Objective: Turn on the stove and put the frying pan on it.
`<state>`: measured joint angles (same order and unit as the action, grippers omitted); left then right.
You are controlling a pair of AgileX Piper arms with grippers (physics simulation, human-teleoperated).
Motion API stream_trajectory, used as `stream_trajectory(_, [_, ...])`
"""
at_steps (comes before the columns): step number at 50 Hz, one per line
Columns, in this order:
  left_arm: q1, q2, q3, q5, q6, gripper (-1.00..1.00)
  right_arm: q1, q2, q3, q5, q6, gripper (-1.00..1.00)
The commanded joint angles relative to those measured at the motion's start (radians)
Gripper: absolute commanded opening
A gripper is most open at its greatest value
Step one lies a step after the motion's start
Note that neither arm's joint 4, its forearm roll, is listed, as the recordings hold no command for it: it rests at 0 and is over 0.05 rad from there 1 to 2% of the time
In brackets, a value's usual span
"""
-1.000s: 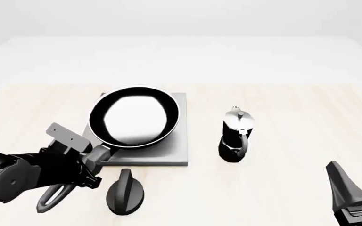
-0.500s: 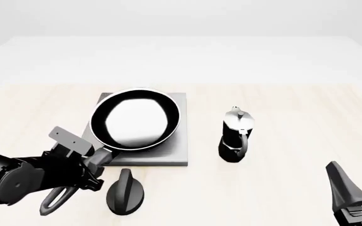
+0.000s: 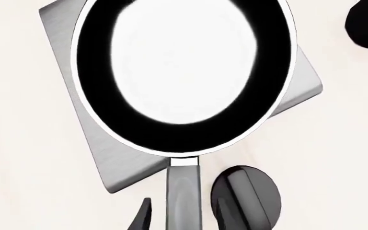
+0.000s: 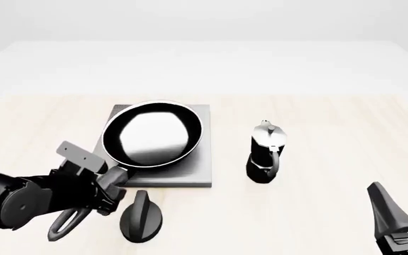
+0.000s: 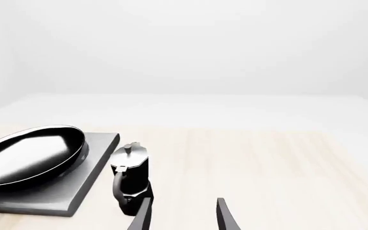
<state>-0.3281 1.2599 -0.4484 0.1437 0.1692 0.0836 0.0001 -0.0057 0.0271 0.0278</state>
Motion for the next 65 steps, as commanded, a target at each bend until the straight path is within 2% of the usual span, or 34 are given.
stream_trajectory(1, [0.003, -0.005, -0.015, 0.004, 0.001, 1.00, 0.001, 0.000, -0.002, 0.001, 0.000, 1.00])
stream_trajectory(15, [-0.001, -0.016, -0.027, 0.012, 0.001, 1.00, -0.004, 0.000, -0.009, 0.005, -0.001, 1.00])
stream_trajectory(26, [-0.029, -0.168, -0.098, 0.150, -0.043, 1.00, -0.005, 0.000, -0.017, 0.009, 0.000, 1.00])
stream_trajectory(37, [-0.051, -0.287, -0.158, 0.254, -0.049, 1.00, -0.002, 0.000, -0.027, 0.014, 0.000, 1.00])
stream_trajectory(43, [-0.083, -0.420, -0.231, 0.351, -0.091, 1.00, 0.003, 0.000, -0.035, 0.018, -0.002, 1.00])
stream_trajectory(63, [-0.051, -0.616, -0.275, 0.440, -0.103, 1.00, 0.015, 0.000, -0.054, 0.027, -0.002, 1.00])
stream_trajectory(65, [-0.068, -0.650, -0.273, 0.459, -0.121, 1.00, 0.015, 0.000, -0.061, 0.030, -0.001, 1.00])
